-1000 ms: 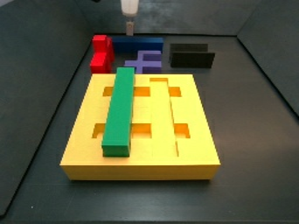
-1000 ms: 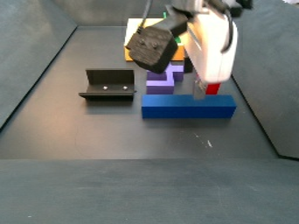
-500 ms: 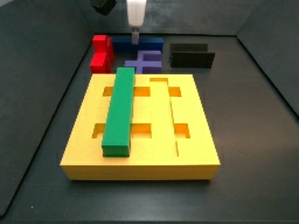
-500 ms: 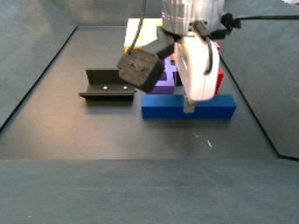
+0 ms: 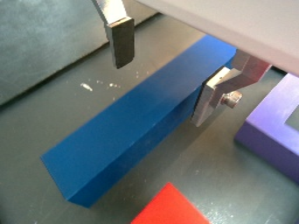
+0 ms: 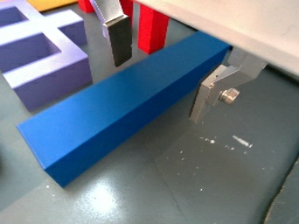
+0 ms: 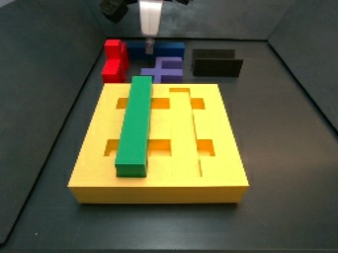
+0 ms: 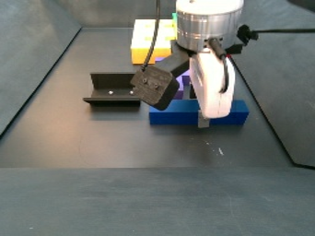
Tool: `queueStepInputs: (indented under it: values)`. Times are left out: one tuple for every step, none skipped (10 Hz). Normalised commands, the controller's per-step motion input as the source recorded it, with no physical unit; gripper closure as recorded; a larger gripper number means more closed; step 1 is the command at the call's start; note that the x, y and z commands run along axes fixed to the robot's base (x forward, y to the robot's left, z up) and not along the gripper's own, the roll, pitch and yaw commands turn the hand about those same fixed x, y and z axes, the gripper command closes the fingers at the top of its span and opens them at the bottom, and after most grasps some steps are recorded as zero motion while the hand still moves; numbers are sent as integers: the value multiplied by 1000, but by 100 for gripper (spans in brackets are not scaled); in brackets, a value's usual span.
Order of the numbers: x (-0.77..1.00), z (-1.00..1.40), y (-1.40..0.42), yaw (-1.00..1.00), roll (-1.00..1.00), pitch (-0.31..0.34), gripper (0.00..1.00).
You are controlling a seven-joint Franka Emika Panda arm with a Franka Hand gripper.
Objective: Pick up the blue object. Move up. Move to above the board. Insert the blue object.
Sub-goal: Pick up the blue object.
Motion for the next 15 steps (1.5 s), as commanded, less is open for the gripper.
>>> queueStepInputs:
  values:
    - [-60, -254, 0, 114, 0, 0, 0]
    - [-74, -223, 0, 143, -4, 0, 0]
    - [0, -143, 14, 211, -30, 0, 0]
    - [0, -17, 0, 154, -31, 0, 0]
    - [0, 0, 0, 0, 0, 0, 0]
    - [0, 0, 0, 0, 0, 0, 100]
    - [0, 0, 0, 0, 0, 0, 100]
    - [0, 0, 0, 0, 0, 0, 100]
    - [0, 0, 0, 0, 0, 0, 100]
    - [0, 0, 0, 0, 0, 0, 100]
    - [0, 0, 0, 0, 0, 0, 100]
    - [0, 0, 0, 0, 0, 0, 100]
    - [0, 0, 0, 0, 0, 0, 100]
    - [0, 0, 0, 0, 0, 0, 100]
    - [0, 0, 0, 0, 0, 0, 100]
